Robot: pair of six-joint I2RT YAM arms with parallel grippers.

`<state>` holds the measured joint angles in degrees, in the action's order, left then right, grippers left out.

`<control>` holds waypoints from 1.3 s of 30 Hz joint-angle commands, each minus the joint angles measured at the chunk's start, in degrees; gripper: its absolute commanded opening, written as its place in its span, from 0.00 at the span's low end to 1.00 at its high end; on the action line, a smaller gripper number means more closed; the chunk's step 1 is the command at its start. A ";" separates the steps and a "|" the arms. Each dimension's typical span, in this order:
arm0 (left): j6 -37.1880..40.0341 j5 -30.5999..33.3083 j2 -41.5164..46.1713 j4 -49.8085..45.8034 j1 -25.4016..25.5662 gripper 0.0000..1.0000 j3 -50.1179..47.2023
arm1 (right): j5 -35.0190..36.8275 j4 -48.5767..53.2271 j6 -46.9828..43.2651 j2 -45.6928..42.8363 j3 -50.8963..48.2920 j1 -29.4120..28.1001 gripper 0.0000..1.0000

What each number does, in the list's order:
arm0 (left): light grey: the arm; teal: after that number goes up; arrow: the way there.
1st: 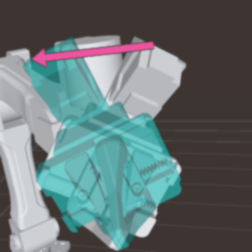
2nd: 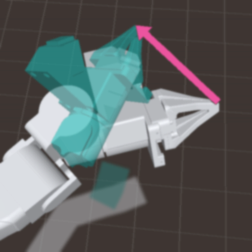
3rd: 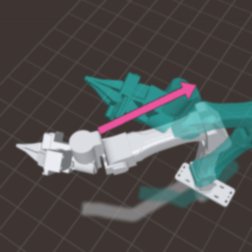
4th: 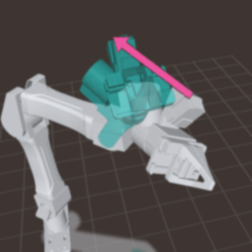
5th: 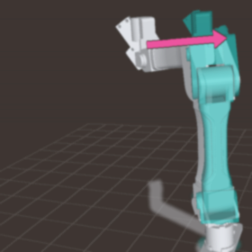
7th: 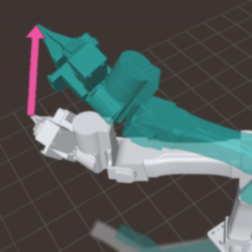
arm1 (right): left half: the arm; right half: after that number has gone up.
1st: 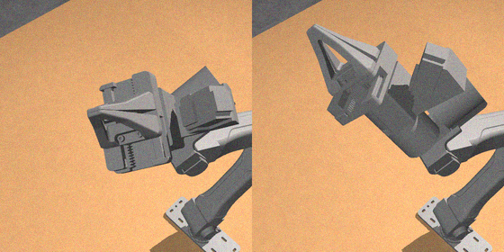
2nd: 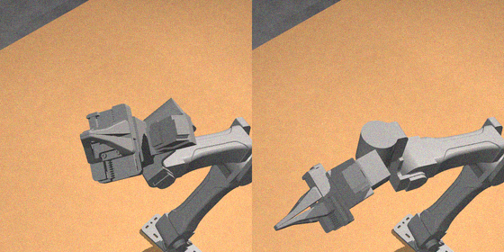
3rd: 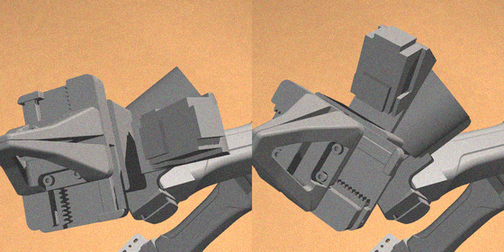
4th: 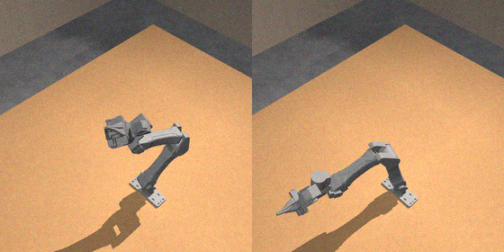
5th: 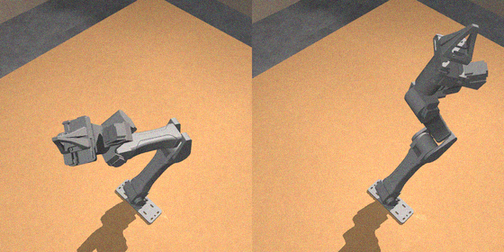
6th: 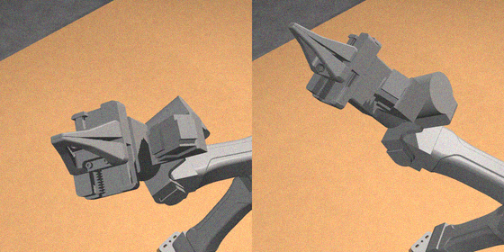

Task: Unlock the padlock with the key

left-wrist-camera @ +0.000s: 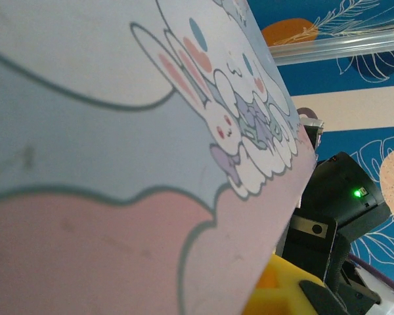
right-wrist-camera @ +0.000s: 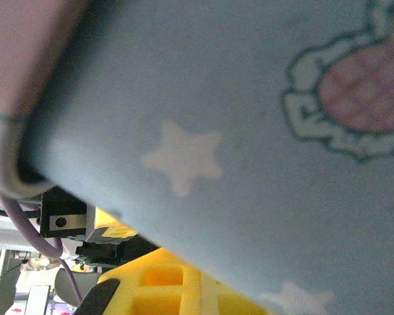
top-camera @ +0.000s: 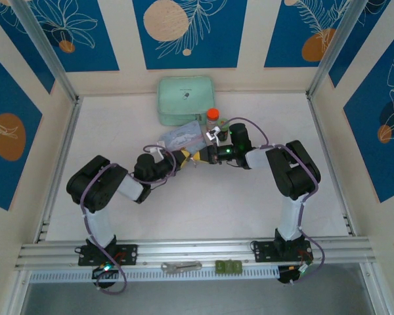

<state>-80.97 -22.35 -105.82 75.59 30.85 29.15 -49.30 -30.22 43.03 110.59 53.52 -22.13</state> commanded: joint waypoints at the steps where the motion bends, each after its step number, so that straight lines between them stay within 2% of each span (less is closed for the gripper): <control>1: 0.03 -20.14 1.15 5.09 4.74 0.00 -0.31 | 7.66 -3.89 0.04 -0.35 3.54 -0.02 0.00; 6: -0.04 -20.17 0.79 5.08 4.63 0.00 0.20 | 9.25 -5.65 1.50 -0.48 2.48 -0.63 0.00; 10: -0.23 -17.97 1.08 5.09 4.66 0.00 0.82 | 13.31 -7.36 3.80 -0.60 1.43 -2.78 0.00; 19: -0.45 -15.22 1.14 5.05 4.83 0.00 0.48 | 17.22 -16.65 11.24 2.02 -0.12 -5.61 0.00; 26: 0.26 -13.17 1.37 5.09 4.24 0.00 0.34 | 18.28 -14.76 10.71 1.02 -1.30 -5.69 0.00; 36: 1.08 -13.25 0.44 5.09 3.17 0.00 1.53 | 18.22 -9.63 10.21 -2.39 -2.87 -6.78 0.00; 39: 1.33 -13.47 0.77 5.09 2.90 0.00 1.53 | 17.33 -9.64 12.43 -1.63 -2.65 -6.79 0.00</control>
<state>-80.68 -19.90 -105.89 74.13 30.30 29.06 -36.18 -38.13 54.19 109.21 49.74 -26.11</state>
